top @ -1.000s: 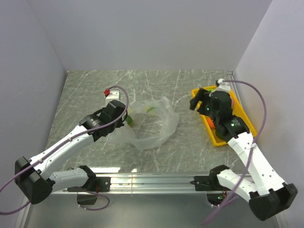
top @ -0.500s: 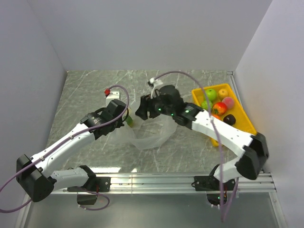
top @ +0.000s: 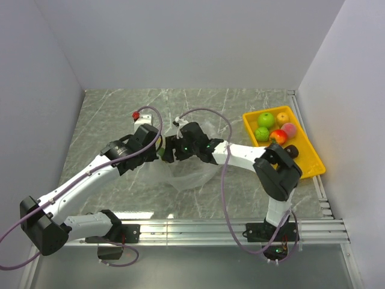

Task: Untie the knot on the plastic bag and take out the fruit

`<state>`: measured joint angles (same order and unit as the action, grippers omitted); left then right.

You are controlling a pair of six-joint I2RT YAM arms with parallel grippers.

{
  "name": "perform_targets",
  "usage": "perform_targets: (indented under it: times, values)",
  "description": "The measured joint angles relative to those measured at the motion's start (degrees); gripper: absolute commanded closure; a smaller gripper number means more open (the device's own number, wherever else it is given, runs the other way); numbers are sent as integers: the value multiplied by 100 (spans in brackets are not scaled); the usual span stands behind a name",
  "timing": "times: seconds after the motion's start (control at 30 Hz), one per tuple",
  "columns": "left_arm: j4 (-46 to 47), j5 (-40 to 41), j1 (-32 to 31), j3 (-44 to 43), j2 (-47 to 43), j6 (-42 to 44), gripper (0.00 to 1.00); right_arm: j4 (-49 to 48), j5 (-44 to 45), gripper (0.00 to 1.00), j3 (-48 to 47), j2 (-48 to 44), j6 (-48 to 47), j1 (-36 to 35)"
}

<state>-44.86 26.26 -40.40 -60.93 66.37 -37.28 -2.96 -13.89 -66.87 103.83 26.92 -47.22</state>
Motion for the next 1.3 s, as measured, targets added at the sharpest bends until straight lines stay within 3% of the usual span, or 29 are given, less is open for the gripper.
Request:
perform_targets:
  times: [0.1, 0.23, 0.67, 0.97, 1.07, 1.2, 1.3]
  values:
    - [0, -168, 0, -280, 52, 2, 99, -271, -42, 12, -76, 339, 177, 0]
    - [50, -341, -17, -612, 155, 7, 99, -557, -52, 11, -85, 588, 376, 0]
    - [173, -686, -509, -732, 490, 17, 99, -1305, -592, 9, -151, 1051, 927, -17]
    - [127, -437, -522, -575, 391, -114, 99, -997, -498, 12, -352, 1169, 509, -310]
    - [142, -444, -525, -234, 188, -254, 99, -949, -507, 20, -509, 1355, 420, -382]
    - [151, -457, -525, 149, 37, -431, 99, -988, -634, 60, -605, 1493, 426, -409]
    - [133, -435, -525, 304, -92, -531, 99, -973, -619, 80, -638, 1493, 402, -407]
